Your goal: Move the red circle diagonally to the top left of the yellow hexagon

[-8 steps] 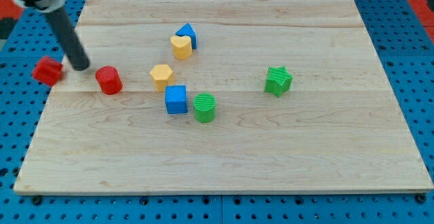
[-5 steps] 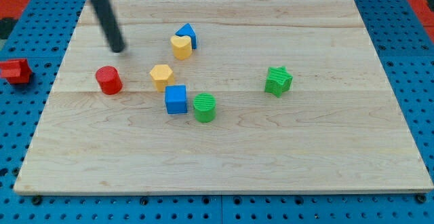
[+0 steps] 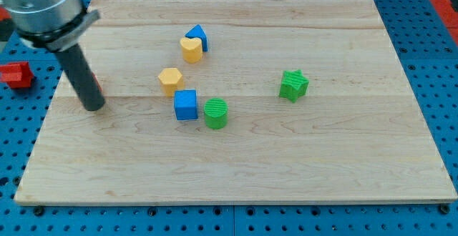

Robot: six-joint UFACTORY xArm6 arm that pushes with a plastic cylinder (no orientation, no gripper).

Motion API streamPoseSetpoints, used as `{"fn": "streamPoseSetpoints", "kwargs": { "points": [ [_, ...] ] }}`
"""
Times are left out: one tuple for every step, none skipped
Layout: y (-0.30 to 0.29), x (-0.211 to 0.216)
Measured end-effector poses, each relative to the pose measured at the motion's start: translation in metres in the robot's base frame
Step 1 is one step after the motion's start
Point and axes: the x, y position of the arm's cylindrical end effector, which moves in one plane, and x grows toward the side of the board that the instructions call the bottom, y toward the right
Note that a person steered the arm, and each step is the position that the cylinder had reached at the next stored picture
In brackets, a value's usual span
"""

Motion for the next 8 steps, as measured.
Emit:
{"fn": "streamPoseSetpoints", "kwargs": {
  "points": [
    [-0.005, -0.046],
    [0.020, -0.067],
    [0.099, -0.124],
    [0.101, -0.159],
    [0.064, -0.177],
    [0.039, -0.199],
    [0.061, -0.232],
    [0.107, -0.236]
  ]
}}
